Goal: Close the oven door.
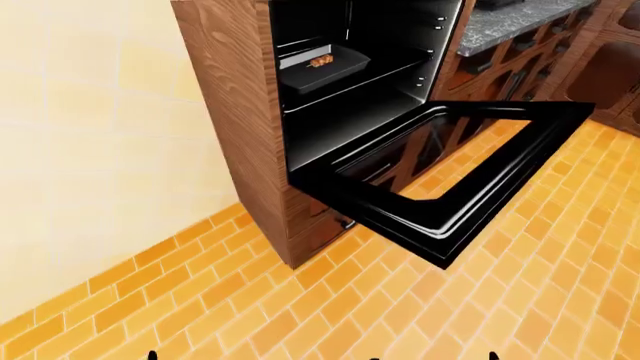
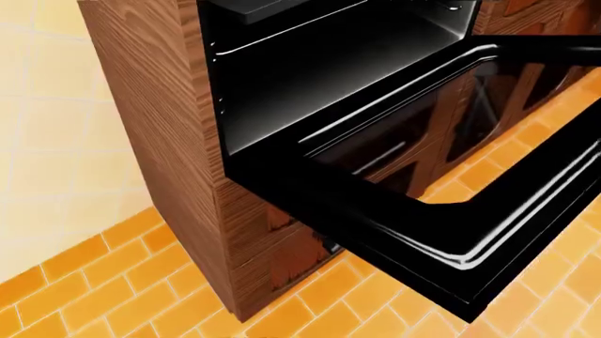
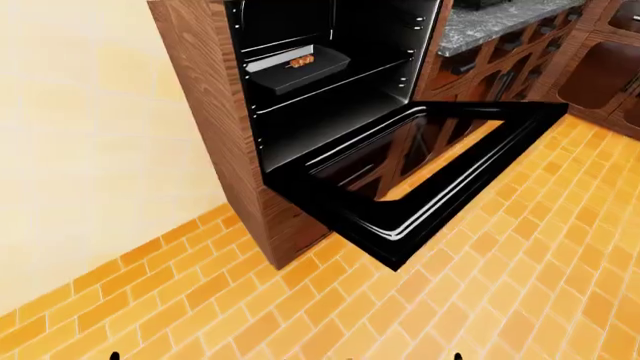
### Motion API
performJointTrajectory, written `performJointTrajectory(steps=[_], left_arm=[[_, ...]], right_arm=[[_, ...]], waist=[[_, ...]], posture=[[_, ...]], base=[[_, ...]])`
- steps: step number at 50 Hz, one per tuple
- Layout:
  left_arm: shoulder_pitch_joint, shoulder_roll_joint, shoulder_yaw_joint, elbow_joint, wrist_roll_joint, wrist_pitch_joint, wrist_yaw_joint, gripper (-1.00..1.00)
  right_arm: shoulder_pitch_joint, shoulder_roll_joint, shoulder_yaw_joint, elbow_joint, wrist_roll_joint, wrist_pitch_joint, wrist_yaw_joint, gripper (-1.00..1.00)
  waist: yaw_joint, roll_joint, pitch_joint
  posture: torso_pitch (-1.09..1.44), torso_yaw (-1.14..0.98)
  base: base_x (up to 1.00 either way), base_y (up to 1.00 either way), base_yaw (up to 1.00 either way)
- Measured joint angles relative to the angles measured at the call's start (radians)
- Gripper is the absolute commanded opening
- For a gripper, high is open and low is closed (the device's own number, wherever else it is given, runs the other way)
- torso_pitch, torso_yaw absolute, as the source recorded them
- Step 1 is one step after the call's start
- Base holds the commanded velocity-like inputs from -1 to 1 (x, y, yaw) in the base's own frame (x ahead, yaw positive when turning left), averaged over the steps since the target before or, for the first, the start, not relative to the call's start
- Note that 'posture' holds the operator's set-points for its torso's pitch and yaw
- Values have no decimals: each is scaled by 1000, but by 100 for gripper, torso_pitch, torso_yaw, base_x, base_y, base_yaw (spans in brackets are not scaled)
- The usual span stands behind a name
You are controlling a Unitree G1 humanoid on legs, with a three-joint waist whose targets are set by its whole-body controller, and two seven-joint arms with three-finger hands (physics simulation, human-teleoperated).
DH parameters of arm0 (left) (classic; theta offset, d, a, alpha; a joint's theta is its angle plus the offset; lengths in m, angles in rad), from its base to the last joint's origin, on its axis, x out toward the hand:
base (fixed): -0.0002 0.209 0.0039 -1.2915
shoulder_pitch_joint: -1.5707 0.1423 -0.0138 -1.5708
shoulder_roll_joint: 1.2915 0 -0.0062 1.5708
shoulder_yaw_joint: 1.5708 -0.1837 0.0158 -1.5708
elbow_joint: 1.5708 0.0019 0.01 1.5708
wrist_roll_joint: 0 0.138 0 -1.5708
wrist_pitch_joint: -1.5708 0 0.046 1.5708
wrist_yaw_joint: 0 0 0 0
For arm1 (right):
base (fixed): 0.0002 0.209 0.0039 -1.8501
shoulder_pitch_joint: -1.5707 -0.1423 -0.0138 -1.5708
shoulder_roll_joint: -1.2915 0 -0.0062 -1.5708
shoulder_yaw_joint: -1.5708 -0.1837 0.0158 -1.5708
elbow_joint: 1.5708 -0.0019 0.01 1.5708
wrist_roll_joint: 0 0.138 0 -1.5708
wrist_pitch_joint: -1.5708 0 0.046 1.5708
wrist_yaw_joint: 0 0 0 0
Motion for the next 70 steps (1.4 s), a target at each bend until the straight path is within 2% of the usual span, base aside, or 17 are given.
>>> performJointTrajectory(steps=[6,8,13,19,24,25,26,32,41,44,48,51,53,58,60,66,70], left_arm=[[5,-6,-4,9,4,3,-6,100],[6,-1,-2,8,3,2,-4,100],[3,-26,-12,16,11,5,-13,100],[3,-10,-4,7,7,2,-7,100],[5,-13,-7,9,4,-1,-4,100],[7,-14,-8,10,4,-1,-4,100],[6,-9,-8,12,4,0,-5,100],[7,-2,-4,10,-3,6,-2,100],[3,-4,-3,7,0,4,-6,100],[3,0,0,6,-1,2,-4,100],[-4,-27,-13,11,9,3,-13,100],[-1,-23,-12,9,13,-1,-17,100],[3,-14,-6,9,10,0,-11,100],[4,-11,-4,9,3,1,-4,100],[2,-10,-5,9,4,1,-6,100],[11,-2,-1,9,-2,2,-1,100],[7,-13,-8,13,0,4,-6,100]], right_arm=[[-3,-2,-2,-6,7,-5,0,100],[-1,-1,-2,-3,7,-6,4,100],[2,-15,-10,-5,14,1,2,100],[0,-8,-5,-2,13,4,11,100],[0,-9,-5,-2,13,6,21,100],[0,-12,-6,-4,14,4,21,100],[-3,-8,-7,-7,15,4,21,100],[-1,8,2,3,7,6,36,100],[-3,0,-4,-5,14,3,31,100],[-2,0,-3,-3,14,0,34,100],[7,-16,-11,-2,19,14,25,100],[3,-15,-5,-3,16,25,19,100],[1,-10,-6,-2,16,31,24,100],[-1,-9,-8,-3,19,28,31,100],[-2,-10,-12,-6,24,25,34,100],[-1,8,-3,6,23,32,67,100],[-2,-6,-8,-4,26,32,68,100]], waist=[[-14,-81,-7],[-28,-120,-18],[-50,-88,-28],[-27,-27,1],[-8,28,8],[-4,47,5],[3,52,0],[0,32,2],[-14,-67,0],[-32,-114,-12],[-45,-86,-21],[-37,-51,19],[-36,-35,32],[-50,21,50],[-51,54,41],[-31,-9,23],[-23,-17,22]], posture=[[0,0],[0,0],[0,0],[0,0],[0,0],[0,0],[0,0],[0,0],[0,0],[0,0],[0,0],[0,0],[0,0],[0,0],[0,0],[0,0],[0,0]], base=[[-21,0,-47],[-21,0,-47],[-21,0,-47],[-21,0,-47],[-21,0,-47],[-21,0,-47],[-22,0,-47],[-21,0,-47],[-21,0,-47],[-21,0,-47],[-16,0,-17],[0,0,0],[0,0,0],[0,0,0],[0,0,0],[0,0,0],[0,0,0]])
